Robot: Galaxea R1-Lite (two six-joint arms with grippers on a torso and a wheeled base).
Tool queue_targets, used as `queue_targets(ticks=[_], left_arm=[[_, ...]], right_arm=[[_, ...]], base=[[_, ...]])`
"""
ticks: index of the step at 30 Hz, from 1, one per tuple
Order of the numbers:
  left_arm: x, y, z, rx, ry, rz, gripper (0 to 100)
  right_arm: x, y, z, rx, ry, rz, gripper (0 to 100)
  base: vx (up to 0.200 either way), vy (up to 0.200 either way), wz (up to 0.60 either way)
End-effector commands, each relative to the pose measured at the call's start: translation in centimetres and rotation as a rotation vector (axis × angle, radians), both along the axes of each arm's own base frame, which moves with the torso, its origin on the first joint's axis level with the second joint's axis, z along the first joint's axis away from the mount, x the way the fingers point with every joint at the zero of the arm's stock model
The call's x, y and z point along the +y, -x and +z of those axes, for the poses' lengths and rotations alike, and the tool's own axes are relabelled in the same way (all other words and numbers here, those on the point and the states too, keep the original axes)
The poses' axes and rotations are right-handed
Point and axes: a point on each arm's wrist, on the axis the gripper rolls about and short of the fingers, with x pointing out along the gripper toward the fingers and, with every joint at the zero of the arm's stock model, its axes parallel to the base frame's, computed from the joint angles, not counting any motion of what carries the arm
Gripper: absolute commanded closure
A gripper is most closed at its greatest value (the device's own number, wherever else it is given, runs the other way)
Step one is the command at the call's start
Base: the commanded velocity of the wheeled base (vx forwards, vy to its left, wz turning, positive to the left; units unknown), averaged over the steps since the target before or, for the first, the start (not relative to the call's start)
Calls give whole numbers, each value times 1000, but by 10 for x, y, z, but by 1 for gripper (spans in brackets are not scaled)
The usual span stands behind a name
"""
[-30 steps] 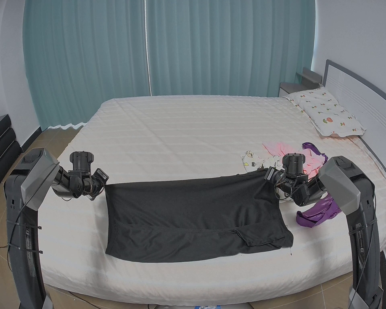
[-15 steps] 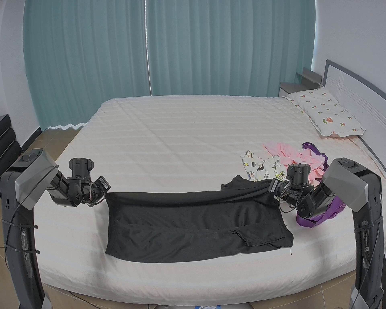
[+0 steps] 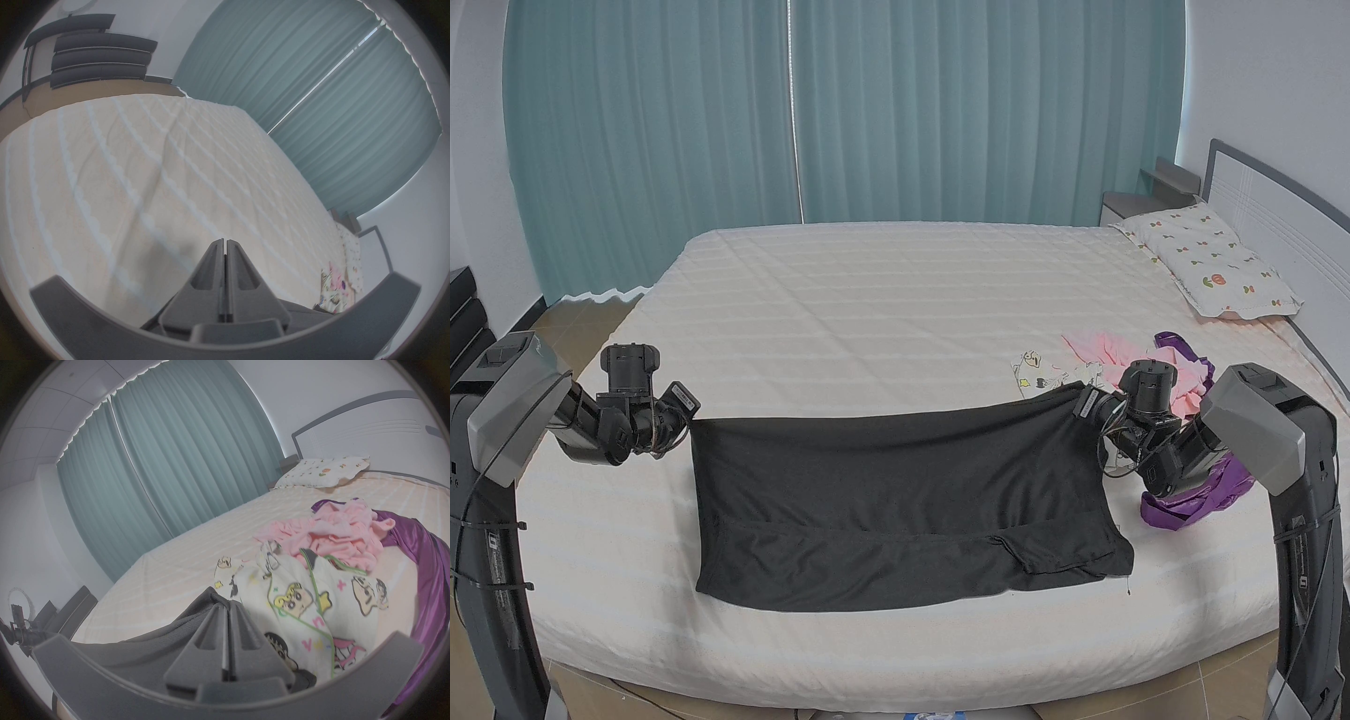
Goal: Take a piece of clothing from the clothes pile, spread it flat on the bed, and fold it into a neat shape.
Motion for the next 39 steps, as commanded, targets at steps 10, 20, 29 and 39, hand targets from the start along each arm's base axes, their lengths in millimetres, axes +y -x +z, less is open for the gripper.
queue_targets(ticks=[10, 20, 29, 39], left_arm=[[1, -1, -34, 79, 2, 8, 100], [1, 19, -52, 169, -22, -12, 100], [-2, 44, -75, 224, -42, -36, 100], [-5, 69, -92, 258, -119, -103, 100]], right_arm=[[-3, 15, -28, 73, 23, -6, 100], [-6, 43, -41, 134, 49, 10, 100], [-5, 73, -60, 212, 115, 67, 100], [-7, 96, -73, 254, 141, 91, 100]], base=[[0, 0, 0], [0, 0, 0], [0, 0, 0], [0, 0, 0]])
